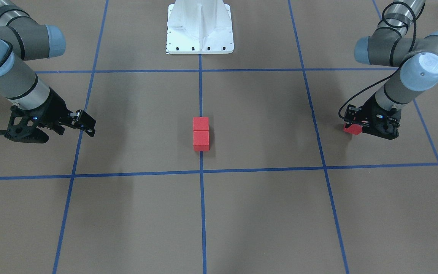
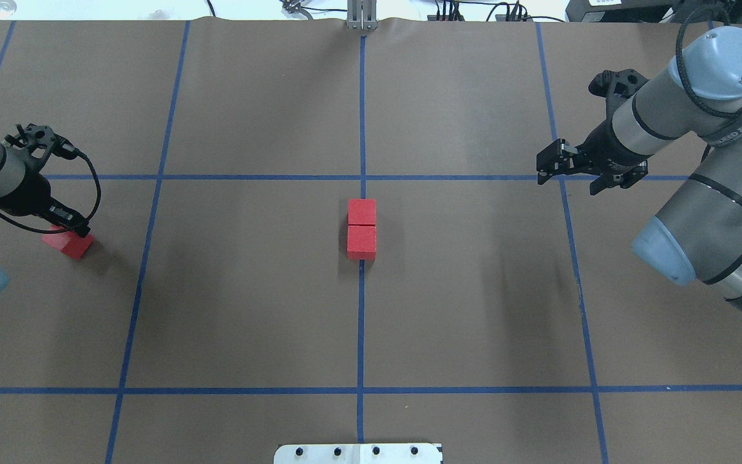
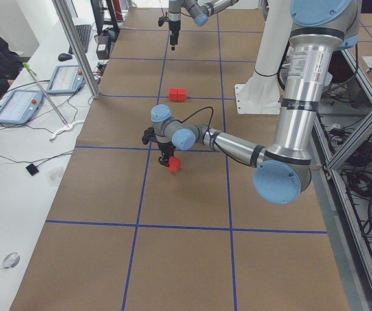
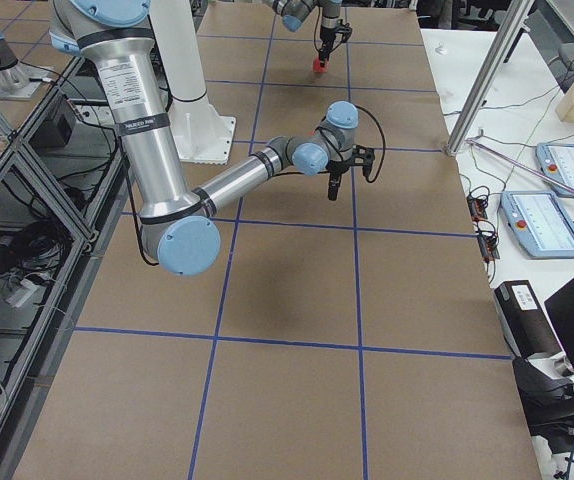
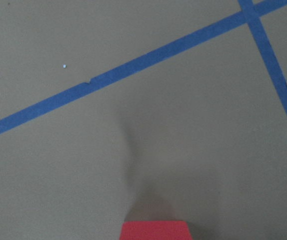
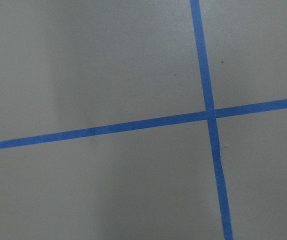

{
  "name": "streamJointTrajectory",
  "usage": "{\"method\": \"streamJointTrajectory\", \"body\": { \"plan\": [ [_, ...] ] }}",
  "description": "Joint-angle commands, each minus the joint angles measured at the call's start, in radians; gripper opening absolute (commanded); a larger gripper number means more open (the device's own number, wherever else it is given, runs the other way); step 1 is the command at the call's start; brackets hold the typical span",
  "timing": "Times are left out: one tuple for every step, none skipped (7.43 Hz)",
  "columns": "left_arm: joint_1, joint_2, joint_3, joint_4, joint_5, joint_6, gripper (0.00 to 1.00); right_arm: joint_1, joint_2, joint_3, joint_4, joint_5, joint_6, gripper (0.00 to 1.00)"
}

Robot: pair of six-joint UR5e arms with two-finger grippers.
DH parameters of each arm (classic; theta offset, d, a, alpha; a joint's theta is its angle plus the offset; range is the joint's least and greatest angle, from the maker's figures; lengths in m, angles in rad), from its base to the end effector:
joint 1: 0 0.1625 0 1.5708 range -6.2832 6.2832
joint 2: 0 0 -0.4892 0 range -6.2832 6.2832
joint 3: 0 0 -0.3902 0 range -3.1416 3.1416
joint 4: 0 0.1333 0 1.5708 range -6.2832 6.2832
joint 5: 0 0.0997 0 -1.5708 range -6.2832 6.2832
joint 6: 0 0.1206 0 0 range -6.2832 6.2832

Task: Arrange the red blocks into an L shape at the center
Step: 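Grasp the last red cube with the left gripper, then carry the red cube with the left gripper beside the upper cube of the pair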

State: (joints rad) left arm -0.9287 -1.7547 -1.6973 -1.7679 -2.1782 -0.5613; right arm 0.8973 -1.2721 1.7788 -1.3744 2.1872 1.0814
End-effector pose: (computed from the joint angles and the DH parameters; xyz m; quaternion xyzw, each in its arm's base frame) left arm 0.3055 -0.5161 0.5624 0.0336 0.3742 0.1123 0.9199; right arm -0.3400 -0.5280 0.4513 -0.0093 -0.4344 0.0789 0.8972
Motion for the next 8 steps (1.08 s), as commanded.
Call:
{"method": "streamJointTrajectory", "body": {
  "plan": [
    [0.013,-0.115,-0.070,0.128,0.009,-0.522,0.00,-0.001,0.002,-0.005,0.000,0.000,0.000,0.99],
    [0.066,-0.176,-0.082,0.131,0.015,-0.774,0.00,-0.001,0.002,-0.007,0.000,-0.001,-0.002,0.99],
    [0.173,-0.249,-0.076,0.134,0.122,-1.031,0.00,-0.001,0.000,-0.009,0.000,-0.001,-0.002,0.99],
    [0.232,-0.315,-0.033,0.133,0.147,-1.189,0.00,-0.001,-0.003,-0.010,0.000,-0.001,-0.002,0.99],
    [0.235,-0.412,0.049,0.140,0.141,-1.312,0.00,-0.001,-0.001,-0.013,0.000,-0.001,-0.002,0.99],
    [0.237,-0.536,0.188,0.162,0.141,-1.457,0.00,-0.001,-0.001,-0.016,0.000,-0.003,-0.003,0.99],
    [0.237,-0.628,0.293,0.168,0.144,-1.629,0.00,-0.003,0.003,-0.019,0.000,-0.026,-0.002,0.99],
    [0.235,-0.640,0.306,0.170,0.140,-1.723,0.00,-0.004,0.003,-0.019,0.000,-0.027,-0.002,0.99]
  ]
}}
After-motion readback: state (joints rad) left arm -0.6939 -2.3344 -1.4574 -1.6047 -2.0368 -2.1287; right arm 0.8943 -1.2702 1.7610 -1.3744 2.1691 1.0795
